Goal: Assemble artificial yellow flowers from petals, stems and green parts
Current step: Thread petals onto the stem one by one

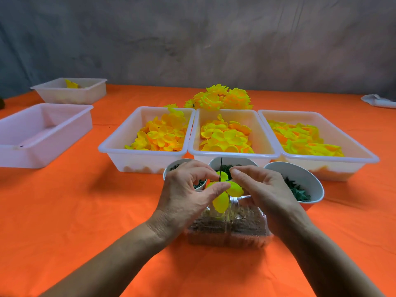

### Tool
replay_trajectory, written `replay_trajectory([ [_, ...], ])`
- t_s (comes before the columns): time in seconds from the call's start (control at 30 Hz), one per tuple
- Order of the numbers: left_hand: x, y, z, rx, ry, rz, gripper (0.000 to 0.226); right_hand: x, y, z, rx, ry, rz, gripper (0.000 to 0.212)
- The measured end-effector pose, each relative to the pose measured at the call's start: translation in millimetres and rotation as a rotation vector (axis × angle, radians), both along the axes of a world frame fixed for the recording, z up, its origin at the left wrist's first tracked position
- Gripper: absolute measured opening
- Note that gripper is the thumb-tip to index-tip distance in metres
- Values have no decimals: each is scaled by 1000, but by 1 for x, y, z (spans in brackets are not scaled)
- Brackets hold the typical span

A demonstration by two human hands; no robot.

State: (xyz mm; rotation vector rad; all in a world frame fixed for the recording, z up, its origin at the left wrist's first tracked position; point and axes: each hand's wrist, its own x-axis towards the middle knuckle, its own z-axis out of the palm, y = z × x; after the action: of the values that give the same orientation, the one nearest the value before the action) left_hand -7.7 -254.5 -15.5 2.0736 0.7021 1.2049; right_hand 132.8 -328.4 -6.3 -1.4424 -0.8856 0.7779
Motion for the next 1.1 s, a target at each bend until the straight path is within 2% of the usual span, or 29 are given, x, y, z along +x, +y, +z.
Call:
replay_trajectory([
  [0.1,0,4,-1,-42,3,-18,1,0,0,1,-9,-3,9,6],
  [0.23,-5,7,-2,-41,93,-107,7,0,0,1,-51,3,33,22],
  [0.4,-6,7,-1,-42,104,-111,7,1,0,2,-82,22,71,27],
  [0.53,-5,8,1,-49,104,-115,17,-1,0,1,-100,29,95,28],
  [0.63,-6,11,0,-38,81,-87,14,-1,-1,0,-116,17,120,25],
  [0.77,-7,14,-1,-63,83,-118,11,-1,-1,1,-95,58,114,10],
  [0.87,-5,13,0,-44,46,-103,15,-3,0,0,-87,63,96,10],
  [0.97,-5,14,1,-71,10,-93,8,-4,0,-2,-83,49,83,10],
  [1.1,-6,17,3,-64,77,-122,13,-5,0,-2,-75,21,80,11],
])
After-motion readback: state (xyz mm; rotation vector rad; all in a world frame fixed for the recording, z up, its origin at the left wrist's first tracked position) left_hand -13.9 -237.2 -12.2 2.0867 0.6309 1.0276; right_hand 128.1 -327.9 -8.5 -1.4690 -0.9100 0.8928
